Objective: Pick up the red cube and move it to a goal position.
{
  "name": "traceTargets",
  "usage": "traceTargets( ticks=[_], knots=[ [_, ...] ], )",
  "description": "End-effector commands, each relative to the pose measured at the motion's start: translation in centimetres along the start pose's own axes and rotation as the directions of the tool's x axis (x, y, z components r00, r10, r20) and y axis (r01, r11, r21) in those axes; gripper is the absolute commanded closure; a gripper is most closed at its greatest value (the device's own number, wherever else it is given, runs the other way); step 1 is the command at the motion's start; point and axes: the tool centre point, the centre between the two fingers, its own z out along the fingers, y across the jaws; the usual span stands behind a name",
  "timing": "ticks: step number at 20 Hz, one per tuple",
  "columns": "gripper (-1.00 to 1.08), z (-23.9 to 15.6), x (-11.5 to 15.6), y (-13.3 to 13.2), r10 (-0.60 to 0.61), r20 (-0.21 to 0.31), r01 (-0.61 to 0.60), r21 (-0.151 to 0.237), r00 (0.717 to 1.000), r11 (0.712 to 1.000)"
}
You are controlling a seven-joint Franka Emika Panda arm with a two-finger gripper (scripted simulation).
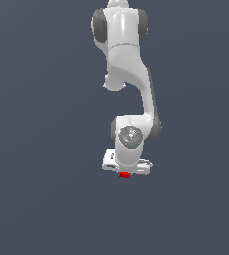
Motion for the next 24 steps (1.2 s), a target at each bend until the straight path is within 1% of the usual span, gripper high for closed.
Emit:
traceTargets(
  ticks=[1,6,11,15,24],
  knots=[
    [1.08,-0.2,0.0,0.1,0.000,-0.001,0.000,0.000,1.000,1.000],
    [1.08,-1.7,-0.1,0.5,0.000,-0.001,0.000,0.000,1.000,1.000],
    [1.08,-4.7,-0.3,1.5,0.000,-0.001,0.000,0.000,1.000,1.000],
    [1.08,-8.4,-0.6,2.6,0.000,-0.001,0.000,0.000,1.000,1.000],
    [1.08,-18.5,-1.2,5.7,0.000,-0.001,0.000,0.000,1.000,1.000]
  ],
)
